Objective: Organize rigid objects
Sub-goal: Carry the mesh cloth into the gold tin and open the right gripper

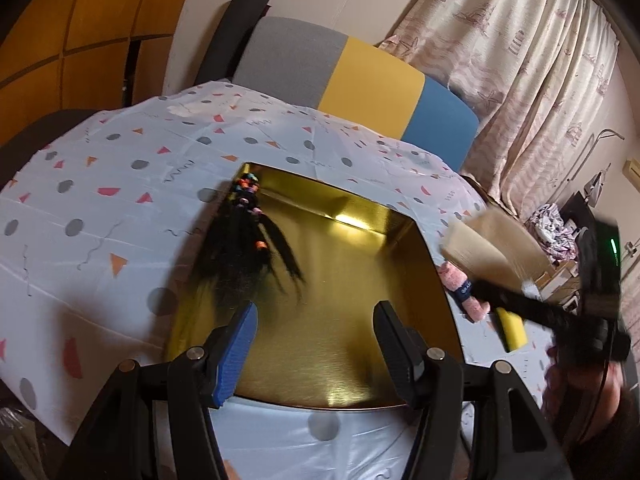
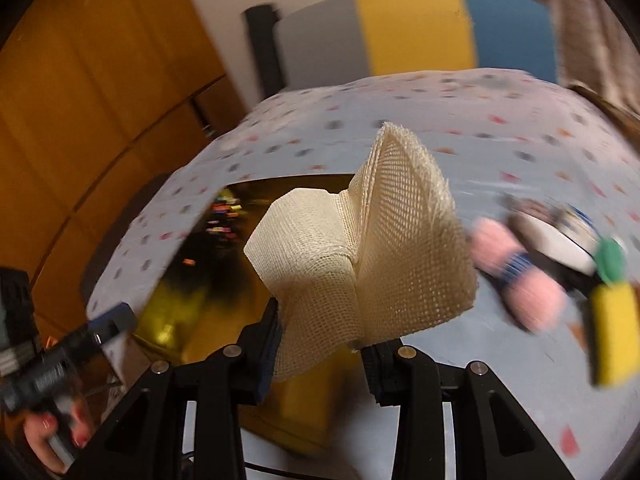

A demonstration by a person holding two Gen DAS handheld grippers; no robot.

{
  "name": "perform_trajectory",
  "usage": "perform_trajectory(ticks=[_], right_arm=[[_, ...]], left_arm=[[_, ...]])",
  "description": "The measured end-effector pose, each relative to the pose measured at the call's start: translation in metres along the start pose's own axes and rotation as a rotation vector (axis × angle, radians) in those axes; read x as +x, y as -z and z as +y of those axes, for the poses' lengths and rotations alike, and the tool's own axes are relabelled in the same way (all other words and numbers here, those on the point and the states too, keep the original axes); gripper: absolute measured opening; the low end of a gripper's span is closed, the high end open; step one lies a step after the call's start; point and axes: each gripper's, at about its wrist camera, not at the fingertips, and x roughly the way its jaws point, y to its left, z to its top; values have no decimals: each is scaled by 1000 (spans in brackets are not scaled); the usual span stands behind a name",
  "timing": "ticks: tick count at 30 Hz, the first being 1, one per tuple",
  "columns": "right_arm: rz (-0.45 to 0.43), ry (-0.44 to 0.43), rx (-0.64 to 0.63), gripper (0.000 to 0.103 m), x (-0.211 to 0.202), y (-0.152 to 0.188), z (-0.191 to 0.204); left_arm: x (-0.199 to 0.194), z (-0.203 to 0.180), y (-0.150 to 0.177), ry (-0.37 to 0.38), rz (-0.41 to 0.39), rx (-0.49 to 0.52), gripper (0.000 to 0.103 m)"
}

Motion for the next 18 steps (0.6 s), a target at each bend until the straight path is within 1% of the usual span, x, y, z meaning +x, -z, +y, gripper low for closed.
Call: perform_trajectory(ticks=[4,6,11,12,13,14,15,17,18], right_arm=[[78,18,-131,40,45,-26,41],[118,20,-153,40,71,-40,55],[155,45,-179,40,117,-61,74],[163,45,-186,45,123,-61,75],[173,53,-194,48,133,-62,79],[179,63,-200,55,139,-63,80],[186,90,-205,67,147,-63,83],[184,115,-210,79,154,-62,85],[180,132,-214,82,156,-62,85]], left_arm=[[-10,16,0,-34,-11,-16,61],[-14,24,1,-42,-19,-29,61],[-23,44,0,-66,-31,-73,61],[-23,47,-1,-67,-32,-81,61],[-24,48,-1,-67,-33,-86,61],[-24,51,-1,-69,-34,-96,61],[-24,52,-1,-68,-35,-100,61],[-22,54,-1,-68,-30,-107,61],[-22,54,0,-68,-29,-107,61]])
